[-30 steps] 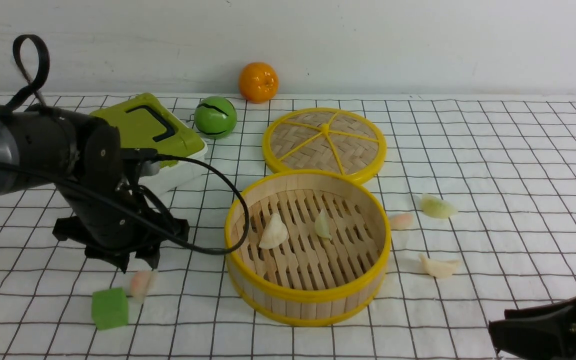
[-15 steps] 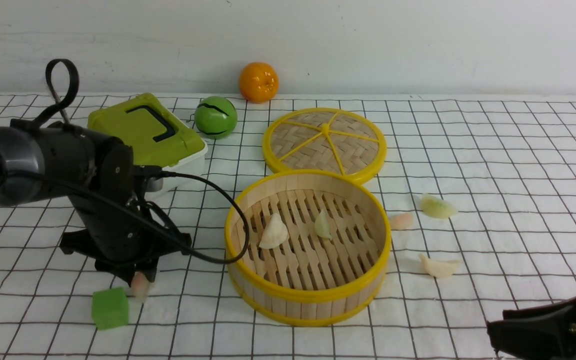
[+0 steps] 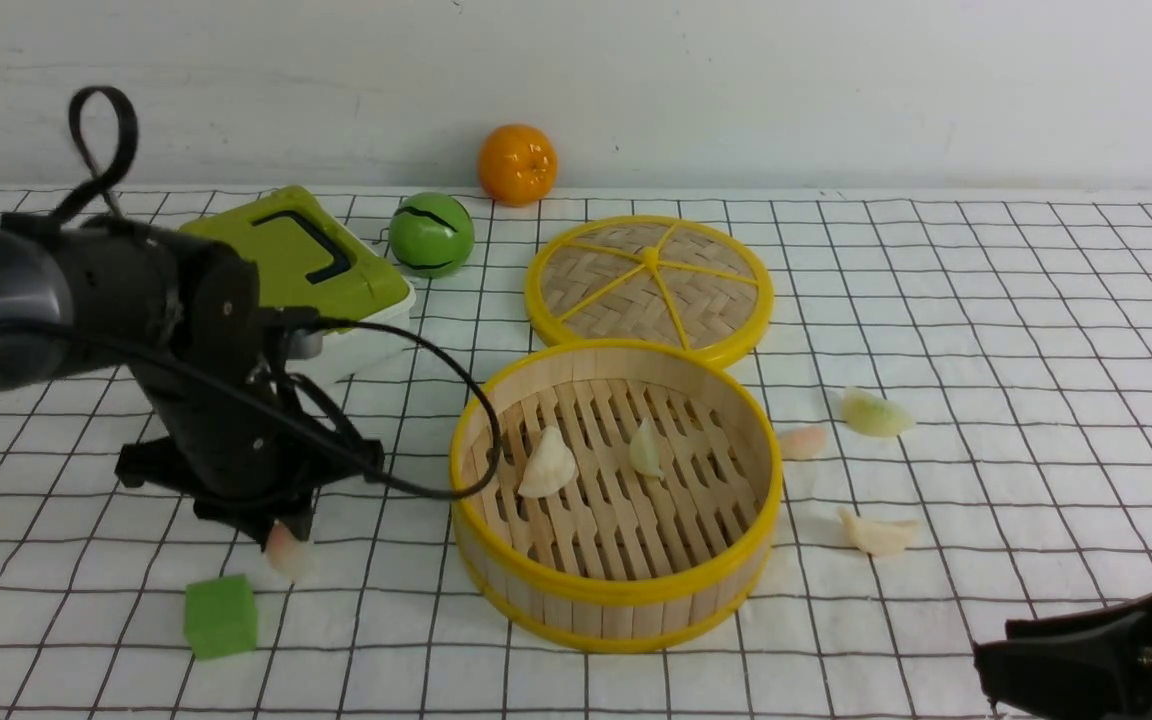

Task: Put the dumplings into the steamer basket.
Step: Use the left arm to grab a dumpling, then use the left arm to put the dumpling into the steamer

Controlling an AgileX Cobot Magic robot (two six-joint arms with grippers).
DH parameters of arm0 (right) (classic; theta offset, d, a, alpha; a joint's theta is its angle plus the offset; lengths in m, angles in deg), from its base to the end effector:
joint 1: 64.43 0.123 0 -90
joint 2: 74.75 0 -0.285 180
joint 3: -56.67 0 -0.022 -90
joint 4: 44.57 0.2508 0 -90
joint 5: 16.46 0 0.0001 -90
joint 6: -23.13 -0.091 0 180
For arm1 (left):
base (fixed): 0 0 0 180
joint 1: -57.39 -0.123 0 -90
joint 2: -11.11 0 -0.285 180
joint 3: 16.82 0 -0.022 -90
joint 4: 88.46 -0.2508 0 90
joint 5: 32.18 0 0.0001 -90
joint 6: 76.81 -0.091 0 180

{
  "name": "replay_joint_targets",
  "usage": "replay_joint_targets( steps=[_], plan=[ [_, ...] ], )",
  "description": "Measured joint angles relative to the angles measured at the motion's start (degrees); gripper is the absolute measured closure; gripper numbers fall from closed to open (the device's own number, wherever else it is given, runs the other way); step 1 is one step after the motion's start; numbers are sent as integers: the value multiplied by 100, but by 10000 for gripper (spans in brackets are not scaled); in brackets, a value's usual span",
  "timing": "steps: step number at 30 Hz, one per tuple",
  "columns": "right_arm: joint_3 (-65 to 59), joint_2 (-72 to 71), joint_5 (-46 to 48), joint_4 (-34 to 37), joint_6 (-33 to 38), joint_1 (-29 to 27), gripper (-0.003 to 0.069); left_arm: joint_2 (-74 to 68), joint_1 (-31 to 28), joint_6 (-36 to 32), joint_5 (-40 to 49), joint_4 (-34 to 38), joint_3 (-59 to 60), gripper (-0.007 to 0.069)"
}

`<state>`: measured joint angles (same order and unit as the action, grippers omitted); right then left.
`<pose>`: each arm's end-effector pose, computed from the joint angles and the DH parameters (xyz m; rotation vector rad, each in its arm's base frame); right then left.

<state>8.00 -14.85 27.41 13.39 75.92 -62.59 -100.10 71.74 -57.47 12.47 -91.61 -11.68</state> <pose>0.1515 0.0584 0.2579 -0.4104 2.2482 0.7201 0.3566 -0.0876 0.2111 -0.0765 2.8093 -0.0755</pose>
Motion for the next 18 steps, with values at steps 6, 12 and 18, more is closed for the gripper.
replay_joint_targets(
  steps=[6, 12, 18],
  plan=[
    [0, 0, 0, 0, 0, 0, 425, 362, 59, -66, 368, 547, -714, 469],
    [0, 0, 0, 5, 0, 0, 425, 209, 813, -340, 1272, 1038, -2063, 469],
    [0, 0, 36, 16, 0, 0, 422, -935, 1778, 14, 1817, 724, -3755, 469]
  ],
)
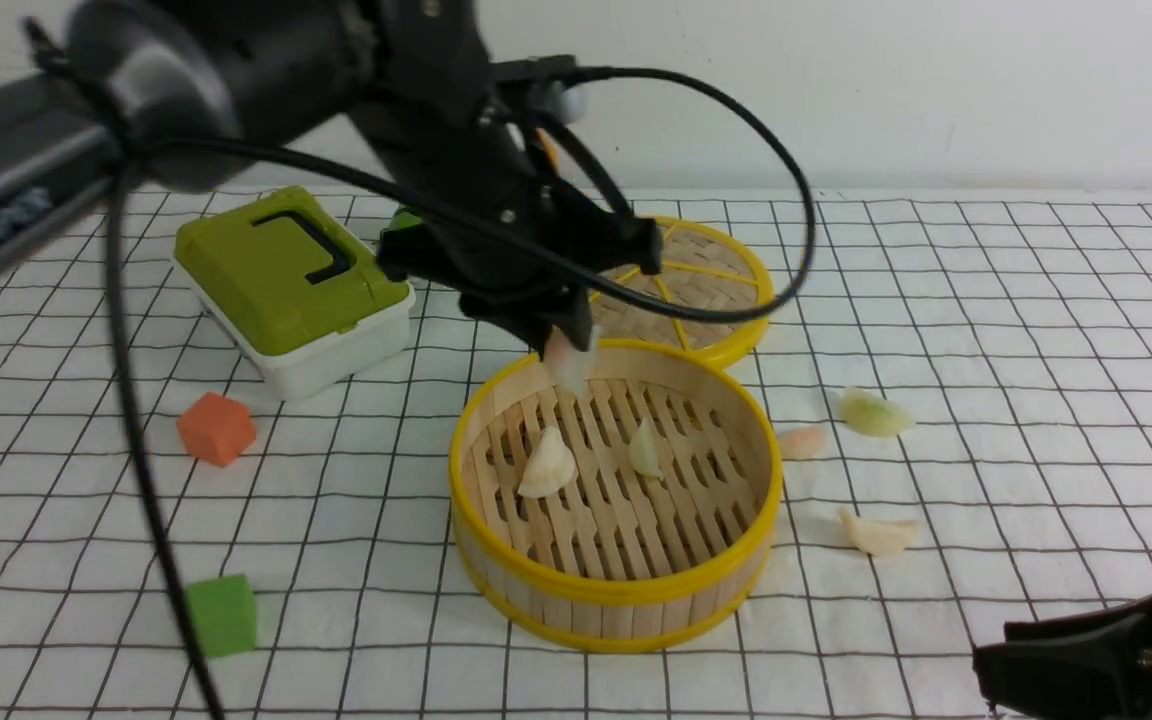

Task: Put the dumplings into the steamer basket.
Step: Use the left arm to put the dumpling into the steamer

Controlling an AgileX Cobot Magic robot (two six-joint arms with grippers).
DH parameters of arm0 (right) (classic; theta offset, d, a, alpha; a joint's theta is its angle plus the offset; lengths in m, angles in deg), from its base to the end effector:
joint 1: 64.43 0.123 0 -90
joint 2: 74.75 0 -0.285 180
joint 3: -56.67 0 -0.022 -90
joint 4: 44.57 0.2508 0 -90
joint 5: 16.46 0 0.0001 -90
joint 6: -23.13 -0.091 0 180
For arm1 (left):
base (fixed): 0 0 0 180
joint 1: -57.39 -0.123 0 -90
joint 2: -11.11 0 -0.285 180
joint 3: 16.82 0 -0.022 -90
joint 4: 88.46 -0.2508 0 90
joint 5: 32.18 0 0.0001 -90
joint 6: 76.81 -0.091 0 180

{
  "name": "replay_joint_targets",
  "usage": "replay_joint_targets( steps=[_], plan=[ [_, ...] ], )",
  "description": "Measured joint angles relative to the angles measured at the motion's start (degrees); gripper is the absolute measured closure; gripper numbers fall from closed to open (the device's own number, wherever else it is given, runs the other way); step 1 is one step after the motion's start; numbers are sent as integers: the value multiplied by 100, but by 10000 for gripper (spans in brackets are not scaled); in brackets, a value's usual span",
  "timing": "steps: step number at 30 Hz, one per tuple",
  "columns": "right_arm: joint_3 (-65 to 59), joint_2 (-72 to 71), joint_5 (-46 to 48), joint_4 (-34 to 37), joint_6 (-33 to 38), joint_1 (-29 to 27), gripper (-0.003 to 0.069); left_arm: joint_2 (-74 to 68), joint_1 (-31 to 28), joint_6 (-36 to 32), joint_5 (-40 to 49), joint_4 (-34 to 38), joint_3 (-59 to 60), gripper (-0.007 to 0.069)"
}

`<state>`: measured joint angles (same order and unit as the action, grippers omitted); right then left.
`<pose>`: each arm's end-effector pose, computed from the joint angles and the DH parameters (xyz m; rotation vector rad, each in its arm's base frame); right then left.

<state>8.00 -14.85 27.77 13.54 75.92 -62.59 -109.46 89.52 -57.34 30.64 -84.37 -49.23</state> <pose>0.1511 0.0588 0.2580 -0.4124 2.2494 0.7280 0.3687 -0.2384 0.3190 0.2749 2.6756 -0.3901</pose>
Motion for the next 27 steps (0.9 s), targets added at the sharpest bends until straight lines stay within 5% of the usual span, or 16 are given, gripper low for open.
replay_joint_targets(
  steps=[9, 16, 27],
  plan=[
    [0, 0, 23, 0, 0, 0, 422, -1345, 397, 383, 395, -472, -1151, 469],
    [0, 0, 108, 0, 0, 0, 422, -1606, 391, 619, 432, -1157, -1177, 470],
    [0, 0, 131, 67, 0, 0, 422, -1950, 391, 1211, 458, -1190, -1200, 470]
  ],
)
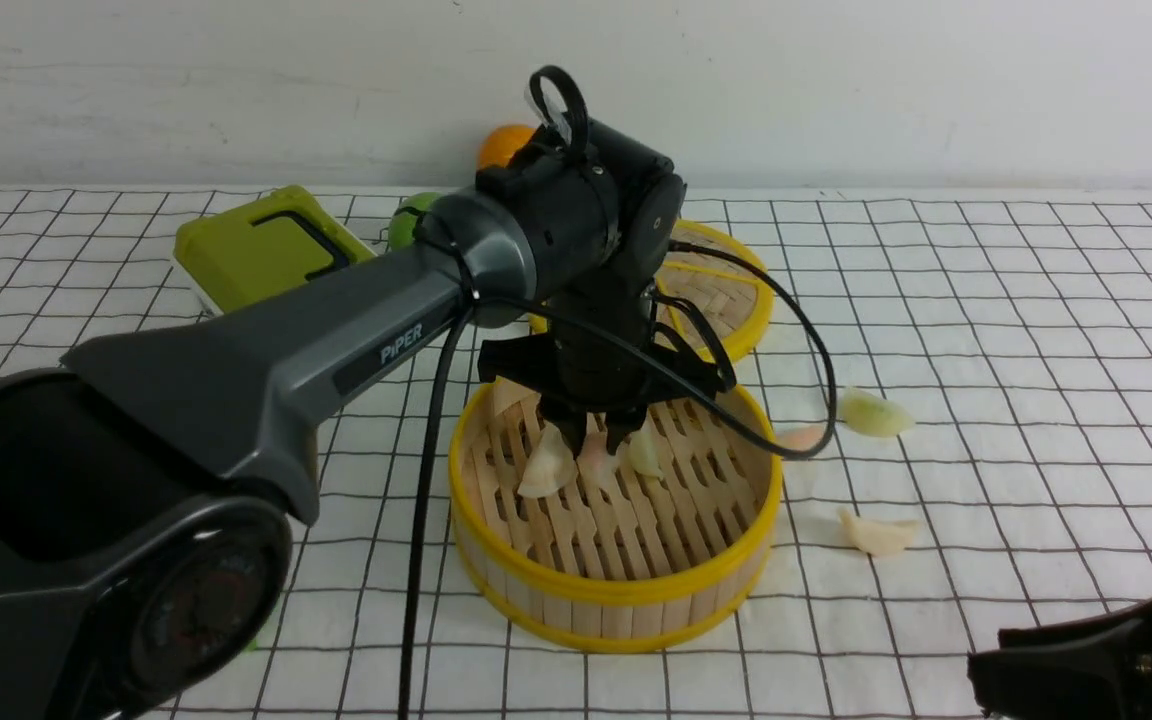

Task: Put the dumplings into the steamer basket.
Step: Use the left arm to put the dumpling into the steamer, then use the right arm to grab a dumpling

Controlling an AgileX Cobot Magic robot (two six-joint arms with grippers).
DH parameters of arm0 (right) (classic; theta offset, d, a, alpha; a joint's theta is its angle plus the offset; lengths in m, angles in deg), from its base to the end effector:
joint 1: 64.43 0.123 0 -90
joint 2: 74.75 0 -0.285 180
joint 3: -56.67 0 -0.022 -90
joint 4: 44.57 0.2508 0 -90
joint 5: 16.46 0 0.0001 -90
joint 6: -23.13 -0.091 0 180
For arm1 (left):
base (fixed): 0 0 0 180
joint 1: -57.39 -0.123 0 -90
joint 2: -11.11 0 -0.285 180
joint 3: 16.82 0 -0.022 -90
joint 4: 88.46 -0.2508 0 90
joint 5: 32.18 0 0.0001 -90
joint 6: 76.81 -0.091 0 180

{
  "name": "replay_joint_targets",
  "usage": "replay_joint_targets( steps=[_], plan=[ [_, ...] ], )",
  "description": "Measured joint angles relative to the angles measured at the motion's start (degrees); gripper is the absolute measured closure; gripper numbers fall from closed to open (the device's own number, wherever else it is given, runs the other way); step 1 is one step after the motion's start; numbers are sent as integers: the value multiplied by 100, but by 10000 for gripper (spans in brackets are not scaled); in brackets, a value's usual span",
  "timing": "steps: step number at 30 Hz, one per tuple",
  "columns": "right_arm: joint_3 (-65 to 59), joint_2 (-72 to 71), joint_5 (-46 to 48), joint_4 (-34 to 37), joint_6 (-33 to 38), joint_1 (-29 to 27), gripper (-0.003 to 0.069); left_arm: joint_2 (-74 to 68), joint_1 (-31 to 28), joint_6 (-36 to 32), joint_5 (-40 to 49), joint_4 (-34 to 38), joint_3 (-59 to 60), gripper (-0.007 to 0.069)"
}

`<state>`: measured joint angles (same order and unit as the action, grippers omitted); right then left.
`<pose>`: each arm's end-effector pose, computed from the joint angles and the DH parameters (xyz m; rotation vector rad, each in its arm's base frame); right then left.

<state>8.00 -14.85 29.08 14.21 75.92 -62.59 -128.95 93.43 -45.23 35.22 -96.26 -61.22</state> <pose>0.1496 0.0604 0.2583 -0.4177 2.2526 0.7586 0.4084 -0.2830 0.2168 0.1572 2.8172 -0.0771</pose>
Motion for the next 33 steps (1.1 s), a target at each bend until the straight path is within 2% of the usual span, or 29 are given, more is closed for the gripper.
replay_joint_targets(
  steps=[7, 10, 15, 18, 22, 28, 29, 30, 32, 33],
  plan=[
    [0, 0, 0, 10, 0, 0, 422, -6, 0, 205, -1, -25, 0, 466],
    [0, 0, 8, 10, 0, 0, 422, -6, 0, 321, -34, -120, 0, 426],
    [0, 0, 38, 136, 0, 0, 422, -6, 0, 363, -57, -73, 0, 311],
    [0, 0, 43, 166, 0, 0, 422, 8, 0, 308, -51, 106, 0, 286],
    [0, 0, 43, 186, 0, 0, 422, 244, 0, -137, -43, 455, 0, 282],
    [0, 0, 76, 211, 0, 0, 422, 1441, 5, -956, 67, 187, 0, 412],
    [0, 0, 84, 211, 0, 0, 422, 1894, 5, -1169, 165, 5, 0, 468],
    [0, 0, 84, 211, 0, 0, 422, 1952, 5, -1190, 165, -13, 0, 475],
    [0, 0, 88, 211, 0, 0, 422, 2847, 0, -1412, 327, -196, 0, 577],
    [0, 0, 88, 211, 0, 0, 422, 3094, 0, -1448, 339, -214, 21, 600]
  ],
)
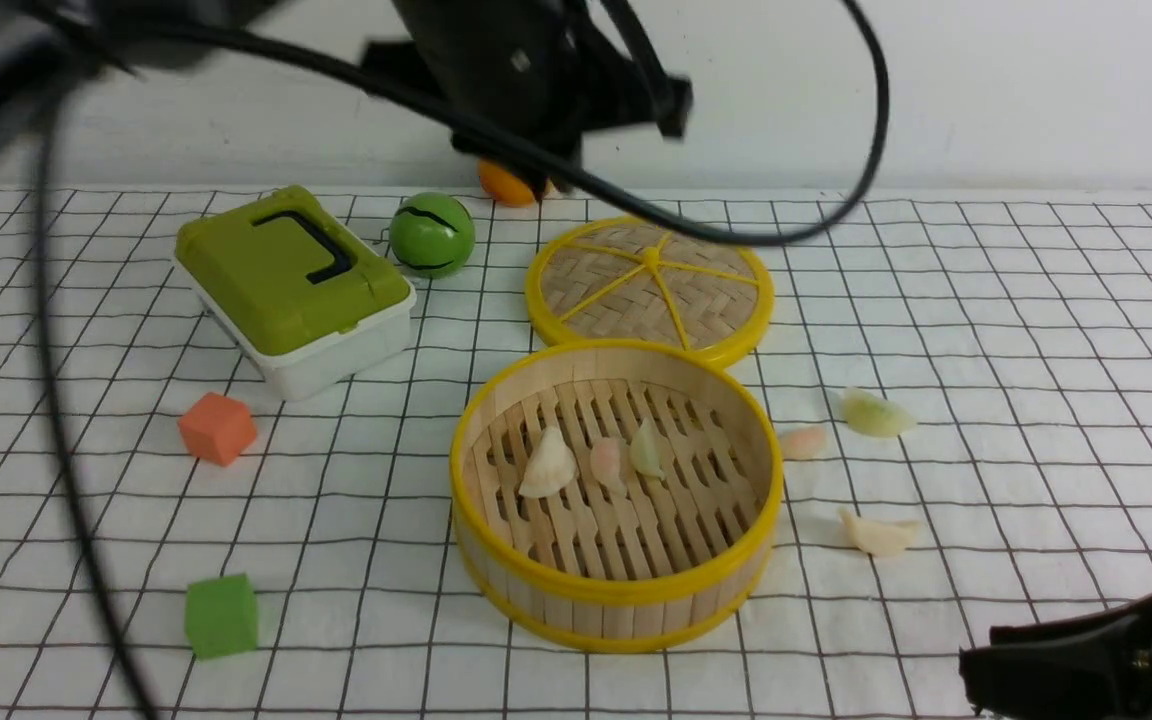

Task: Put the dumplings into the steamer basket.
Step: Use the right arm to grab a dumpling

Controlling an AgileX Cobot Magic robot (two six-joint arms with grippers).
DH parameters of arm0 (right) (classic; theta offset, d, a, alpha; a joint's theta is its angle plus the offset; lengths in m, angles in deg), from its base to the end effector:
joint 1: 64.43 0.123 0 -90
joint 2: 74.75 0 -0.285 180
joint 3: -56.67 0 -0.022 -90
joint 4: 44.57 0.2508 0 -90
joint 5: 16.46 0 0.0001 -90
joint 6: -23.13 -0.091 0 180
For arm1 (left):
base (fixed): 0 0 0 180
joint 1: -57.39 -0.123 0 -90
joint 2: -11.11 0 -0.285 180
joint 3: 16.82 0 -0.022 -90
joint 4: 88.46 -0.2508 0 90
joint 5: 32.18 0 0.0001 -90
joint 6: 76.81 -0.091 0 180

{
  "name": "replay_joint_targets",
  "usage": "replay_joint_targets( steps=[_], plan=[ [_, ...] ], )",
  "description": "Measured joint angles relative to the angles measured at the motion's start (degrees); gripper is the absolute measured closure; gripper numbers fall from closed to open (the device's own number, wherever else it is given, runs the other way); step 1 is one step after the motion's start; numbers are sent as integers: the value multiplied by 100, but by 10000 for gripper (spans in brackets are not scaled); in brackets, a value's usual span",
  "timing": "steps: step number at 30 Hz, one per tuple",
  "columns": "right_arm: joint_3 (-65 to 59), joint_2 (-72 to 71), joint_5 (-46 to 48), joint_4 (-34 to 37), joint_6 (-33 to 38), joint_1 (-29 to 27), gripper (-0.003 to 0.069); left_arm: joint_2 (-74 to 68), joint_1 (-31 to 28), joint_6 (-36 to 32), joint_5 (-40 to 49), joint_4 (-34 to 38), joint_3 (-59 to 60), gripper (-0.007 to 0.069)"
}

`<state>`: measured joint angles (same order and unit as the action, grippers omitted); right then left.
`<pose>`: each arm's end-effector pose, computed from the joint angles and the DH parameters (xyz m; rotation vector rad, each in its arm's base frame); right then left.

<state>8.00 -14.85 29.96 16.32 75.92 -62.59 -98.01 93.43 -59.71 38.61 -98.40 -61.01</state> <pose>0.1491 0.0625 0.2602 -0.3975 2.2423 0.8049 0.3112 -0.2081 0.4544 0.3775 2.3322 -0.2318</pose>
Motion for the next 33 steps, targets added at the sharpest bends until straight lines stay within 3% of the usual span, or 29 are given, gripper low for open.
replay_joint_targets(
  steps=[4, 9, 11, 13, 14, 15, 16, 22, 24, 26, 28, 31, 33],
  plan=[
    [0, 0, -26, -43, -153, 0, 422, 1131, 0, -99, 16, -36, 249, 637],
    [184, 61, -88, -551, -1002, 0, 422, 2249, 0, -145, -41, -149, 1071, 637],
    [618, 243, -88, -1353, -1935, 0, 422, 3064, 0, -107, -291, -331, 2154, 637],
    [824, 334, -81, -1731, -2263, 0, 422, 3367, 0, -32, -407, -404, 2570, 637],
    [1239, 518, -69, -2488, -2785, 0, 420, 3935, 0, 127, -599, -523, 3264, 637],
    [1286, 518, -69, -2488, -2854, 0, 420, 3935, 0, 147, -624, -536, 3353, 637],
    [1730, 760, -55, -3346, -3454, 0, 415, 4531, 0, 344, -852, -659, 4153, 637],
    [2979, 1630, 363, -4773, -4626, -9, 331, 6428, 0, 591, -1354, -1537, 6507, 637],
    [3140, 1804, 450, -4800, -4634, -9, 300, 6744, 0, 604, -1354, -1700, 6956, 637],
    [3445, 2329, 570, -4591, -4179, -9, 231, 7636, 0, 617, -1363, -2011, 7861, 637],
    [3491, 2504, 577, -4427, -3876, -9, 213, 7896, 0, 617, -1402, -2053, 8134, 637],
    [3530, 3106, 542, -3569, -2465, -9, 181, 8549, 0, 617, -1704, -2124, 8931, 637],
    [3535, 3323, 502, -3351, -1959, 11, 178, 8693, 0, 617, -1847, -2130, 9154, 637]
  ],
)
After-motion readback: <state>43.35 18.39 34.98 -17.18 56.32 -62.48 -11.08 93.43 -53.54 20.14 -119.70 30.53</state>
